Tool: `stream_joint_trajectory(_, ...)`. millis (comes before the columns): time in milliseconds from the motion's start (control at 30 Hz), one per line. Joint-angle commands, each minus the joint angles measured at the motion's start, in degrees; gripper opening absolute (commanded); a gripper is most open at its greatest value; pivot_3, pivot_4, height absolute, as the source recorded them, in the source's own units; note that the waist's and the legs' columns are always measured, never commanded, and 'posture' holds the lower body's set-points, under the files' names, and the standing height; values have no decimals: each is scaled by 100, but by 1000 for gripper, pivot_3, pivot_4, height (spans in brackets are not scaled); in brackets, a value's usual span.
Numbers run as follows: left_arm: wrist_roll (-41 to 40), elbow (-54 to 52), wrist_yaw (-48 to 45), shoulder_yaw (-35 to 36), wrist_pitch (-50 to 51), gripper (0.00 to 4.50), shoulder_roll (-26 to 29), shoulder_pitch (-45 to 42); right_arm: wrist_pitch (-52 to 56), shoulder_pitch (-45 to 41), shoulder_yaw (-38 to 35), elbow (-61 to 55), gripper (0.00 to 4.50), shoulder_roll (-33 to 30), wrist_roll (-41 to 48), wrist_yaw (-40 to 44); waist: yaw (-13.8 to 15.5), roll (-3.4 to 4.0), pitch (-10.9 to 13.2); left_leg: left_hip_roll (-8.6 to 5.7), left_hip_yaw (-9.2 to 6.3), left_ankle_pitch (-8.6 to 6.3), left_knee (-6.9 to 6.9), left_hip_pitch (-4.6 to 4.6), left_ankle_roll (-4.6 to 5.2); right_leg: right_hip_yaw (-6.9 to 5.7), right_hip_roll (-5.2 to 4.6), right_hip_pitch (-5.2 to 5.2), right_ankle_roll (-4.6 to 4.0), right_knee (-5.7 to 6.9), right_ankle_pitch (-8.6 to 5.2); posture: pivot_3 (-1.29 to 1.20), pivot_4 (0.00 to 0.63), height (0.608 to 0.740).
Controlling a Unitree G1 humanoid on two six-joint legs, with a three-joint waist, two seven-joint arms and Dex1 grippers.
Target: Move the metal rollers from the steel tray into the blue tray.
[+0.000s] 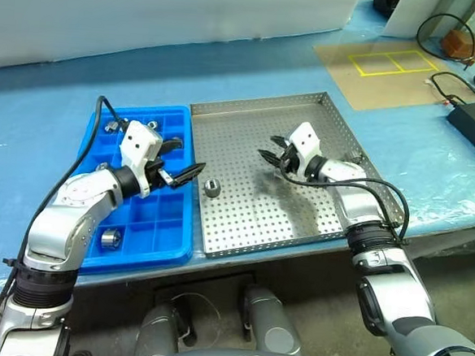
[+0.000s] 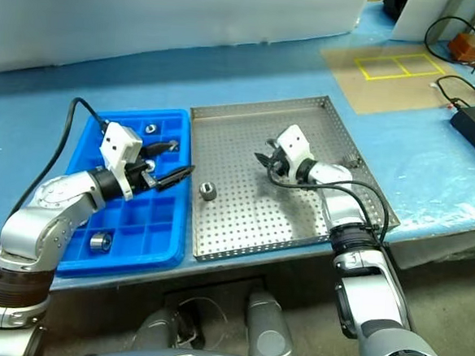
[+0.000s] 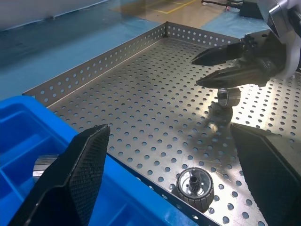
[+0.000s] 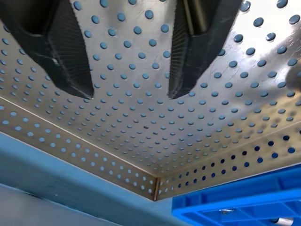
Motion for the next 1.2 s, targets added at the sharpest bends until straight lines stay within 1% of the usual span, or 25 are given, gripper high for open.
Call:
stream_joint_trajectory(33, -204, -72, -100, 28, -74, 4306, 6, -99, 383, -79, -264, -248, 3266, -57, 362, 152, 0, 0, 0, 0, 0, 0, 0, 0, 0, 0, 0, 0, 0, 0, 0, -530, 150, 740)
stream_joint_trajectory(100, -286, -44, -202, 43, -63, 4306, 60, -109, 435, -18, -352, -314, 3266, -143, 458, 223, 1, 0, 0, 0, 0, 0, 0, 0, 0, 0, 0, 0, 0, 0, 0, -534, 150, 740)
stream_joint_trajectory(133, -347, -42, -267, 58, -45, 4306, 90, -113, 413, 31, -351, -357, 3266, -225, 507, 403, 4, 0, 0, 0, 0, 0, 0, 0, 0, 0, 0, 1, 0, 0, 0, -536, 150, 740)
stream_joint_trajectory(233, -447, -14, -364, 88, -22, 4306, 168, -133, 416, 107, -453, -422, 3851, -349, 640, 572, 27, 0, 0, 0, 0, -1, 0, 0, -1, 0, 0, 2, 0, -1, 0, -538, 150, 740)
stream_joint_trajectory(300, -519, 21, -450, 99, -9, 4306, 235, -147, 496, 80, -425, -335, 4486, -419, 493, 401, 26, 0, 0, 0, 0, -1, 0, 2, -1, 0, 0, 2, 0, -1, 0, -541, 150, 740)
stream_joint_trajectory(467, -677, 57, -662, 75, 72, 4306, 433, -156, 558, 205, -254, -186, 4486, -518, 336, 482, 21, 0, 0, 0, 0, 1, 0, 5, -4, 0, 0, 1, 0, 3, 0, -543, 150, 740)
stream_joint_trajectory(667, -654, 126, -631, 25, 35, 4306, 424, -214, 390, 277, -145, 106, 4486, -396, 204, 393, 22, 0, 0, 0, 1, 1, 0, 5, -4, 1, 0, 1, 0, 3, 0, -541, 150, 740)
stream_joint_trajectory(1000, -555, 156, -534, -89, 16, 4306, 404, -233, -112, 46, -84, 1061, 4486, -190, -250, -416, 14, 0, 0, -1, 2, 1, 2, 6, -4, 2, 0, 3, 0, 6, 0, -533, 150, 740)
stream_joint_trajectory(1100, -543, 152, -501, -92, 20, 4306, 413, -220, -237, 41, -131, 1169, 3875, -197, -200, -435, 18, 0, 0, 0, 1, 2, 2, 11, -6, 2, 0, 5, 0, 8, 0, -531, 150, 740)
stream_joint_trajectory(1200, -561, 119, -504, -103, 30, 4306, 426, -198, -343, 83, -123, 1129, 2928, -200, -169, -391, 17, 0, 0, -1, 1, 2, 3, 11, -5, 2, 0, 7, 0, 8, 0, -535, 150, 740)
